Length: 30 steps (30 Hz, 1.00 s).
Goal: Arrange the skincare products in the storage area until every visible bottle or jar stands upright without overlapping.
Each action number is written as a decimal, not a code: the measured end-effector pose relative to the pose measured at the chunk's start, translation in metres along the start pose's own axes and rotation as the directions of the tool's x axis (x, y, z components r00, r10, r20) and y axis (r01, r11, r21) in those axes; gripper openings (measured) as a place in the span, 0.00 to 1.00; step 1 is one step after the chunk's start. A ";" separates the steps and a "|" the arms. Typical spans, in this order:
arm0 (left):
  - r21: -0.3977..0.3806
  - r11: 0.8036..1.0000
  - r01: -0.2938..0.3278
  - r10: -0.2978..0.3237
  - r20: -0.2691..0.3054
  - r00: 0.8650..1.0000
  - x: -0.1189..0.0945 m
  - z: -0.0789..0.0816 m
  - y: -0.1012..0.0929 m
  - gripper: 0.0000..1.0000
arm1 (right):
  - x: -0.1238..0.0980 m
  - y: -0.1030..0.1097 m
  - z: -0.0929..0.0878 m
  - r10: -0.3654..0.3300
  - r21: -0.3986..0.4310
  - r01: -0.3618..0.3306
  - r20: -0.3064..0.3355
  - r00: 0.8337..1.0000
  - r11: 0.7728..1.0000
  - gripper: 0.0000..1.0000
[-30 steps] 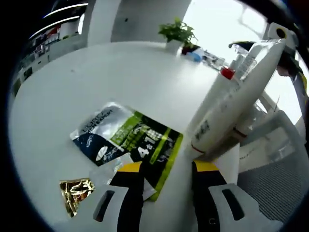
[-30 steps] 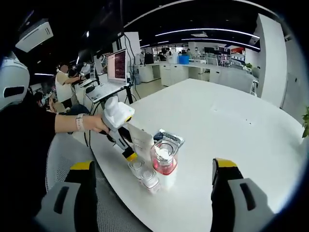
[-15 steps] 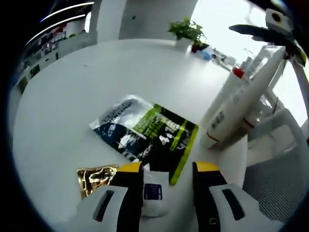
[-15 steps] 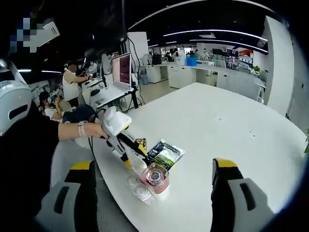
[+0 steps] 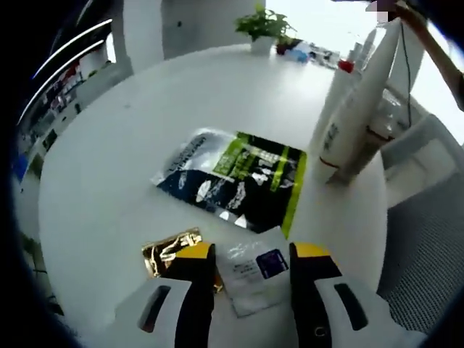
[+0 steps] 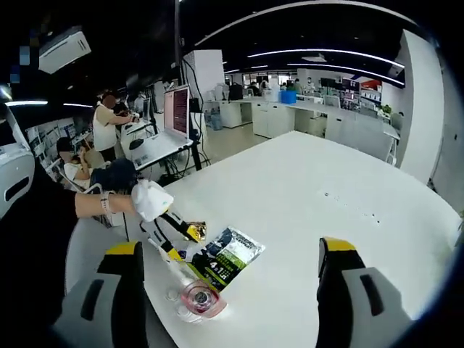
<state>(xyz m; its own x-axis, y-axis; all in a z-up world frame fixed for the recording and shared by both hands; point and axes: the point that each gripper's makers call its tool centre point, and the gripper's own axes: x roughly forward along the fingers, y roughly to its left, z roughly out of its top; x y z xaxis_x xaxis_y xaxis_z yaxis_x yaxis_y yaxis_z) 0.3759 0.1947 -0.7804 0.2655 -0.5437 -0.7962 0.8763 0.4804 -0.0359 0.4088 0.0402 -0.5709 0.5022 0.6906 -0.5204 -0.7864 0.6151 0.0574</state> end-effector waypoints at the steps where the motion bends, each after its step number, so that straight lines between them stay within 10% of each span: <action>1: 0.020 0.999 -0.046 0.046 0.004 0.999 -0.001 -0.001 0.008 0.35 | 0.002 -0.001 0.000 0.005 0.007 -0.005 0.003 1.000 1.000 1.00; 13: 0.046 0.999 -0.013 0.012 0.025 1.000 -0.010 -0.011 0.020 0.32 | 0.024 -0.024 0.001 -0.019 0.054 0.018 0.017 1.000 0.998 0.97; 30: 0.015 1.000 -0.023 0.023 0.035 0.999 -0.012 -0.017 0.051 0.30 | 0.060 -0.037 -0.049 -0.003 0.077 0.012 -0.120 0.993 0.997 0.93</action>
<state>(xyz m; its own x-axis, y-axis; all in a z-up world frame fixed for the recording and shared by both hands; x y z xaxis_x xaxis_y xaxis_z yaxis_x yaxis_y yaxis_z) 0.4100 0.2376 -0.7829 0.2992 -0.5565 -0.7751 0.8758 0.4826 -0.0084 0.4505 0.0404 -0.6459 0.4577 0.6382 -0.6190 -0.7502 0.6509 0.1164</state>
